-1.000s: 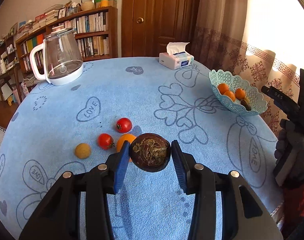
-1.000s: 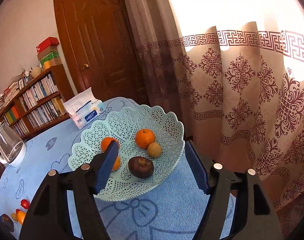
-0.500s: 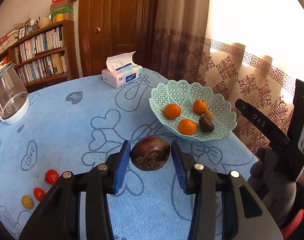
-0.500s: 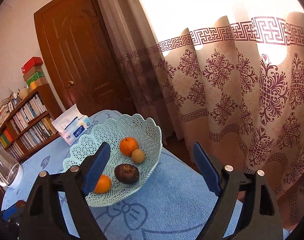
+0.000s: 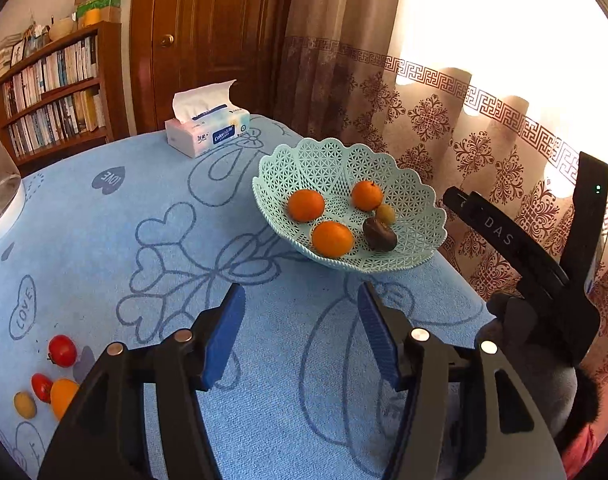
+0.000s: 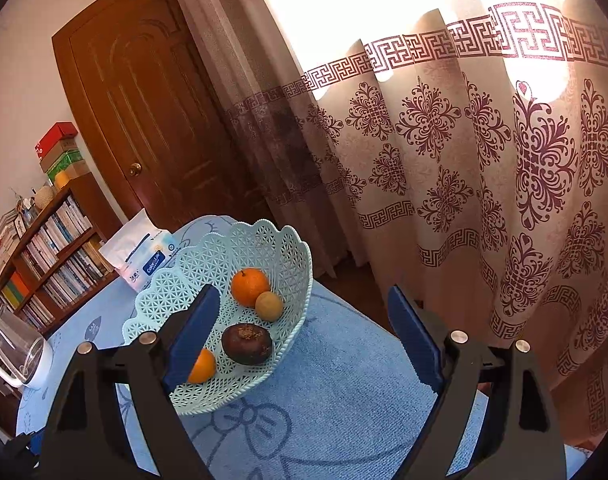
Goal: Organize fruits
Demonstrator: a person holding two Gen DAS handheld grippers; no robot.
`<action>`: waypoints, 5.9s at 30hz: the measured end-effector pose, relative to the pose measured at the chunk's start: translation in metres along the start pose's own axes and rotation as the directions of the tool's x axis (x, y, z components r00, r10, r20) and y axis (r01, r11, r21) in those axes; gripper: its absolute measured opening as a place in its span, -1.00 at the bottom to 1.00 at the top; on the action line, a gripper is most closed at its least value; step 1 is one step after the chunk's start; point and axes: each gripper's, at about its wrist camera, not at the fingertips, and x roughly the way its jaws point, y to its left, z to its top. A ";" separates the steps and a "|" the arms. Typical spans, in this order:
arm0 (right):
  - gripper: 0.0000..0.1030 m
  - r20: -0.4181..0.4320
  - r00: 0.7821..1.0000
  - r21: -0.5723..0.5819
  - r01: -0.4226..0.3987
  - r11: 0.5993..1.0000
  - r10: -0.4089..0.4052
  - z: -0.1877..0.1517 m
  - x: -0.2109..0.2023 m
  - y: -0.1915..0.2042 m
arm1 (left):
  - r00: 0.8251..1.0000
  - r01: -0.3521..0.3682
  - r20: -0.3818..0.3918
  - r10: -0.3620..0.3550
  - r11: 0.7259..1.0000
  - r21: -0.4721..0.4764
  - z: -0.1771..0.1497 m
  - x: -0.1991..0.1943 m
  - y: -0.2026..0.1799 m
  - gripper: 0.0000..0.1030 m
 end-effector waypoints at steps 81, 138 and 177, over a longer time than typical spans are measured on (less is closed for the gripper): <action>0.69 -0.037 0.999 0.038 0.003 0.999 -0.002 0.000 0.007 -0.008 | 0.996 -0.081 0.048 0.078 0.994 0.066 0.032 0.042 0.000 0.21; 0.78 -0.061 0.983 -0.158 -0.183 0.970 0.176 -0.012 -0.002 0.038 | 0.931 -0.350 0.122 0.345 0.937 0.018 -0.035 -0.018 0.023 0.83; 0.78 -0.180 0.935 -0.323 -0.350 0.879 0.306 -0.036 -0.004 0.077 | 0.896 -0.416 0.082 0.437 0.889 -0.191 -0.066 -0.051 0.097 0.83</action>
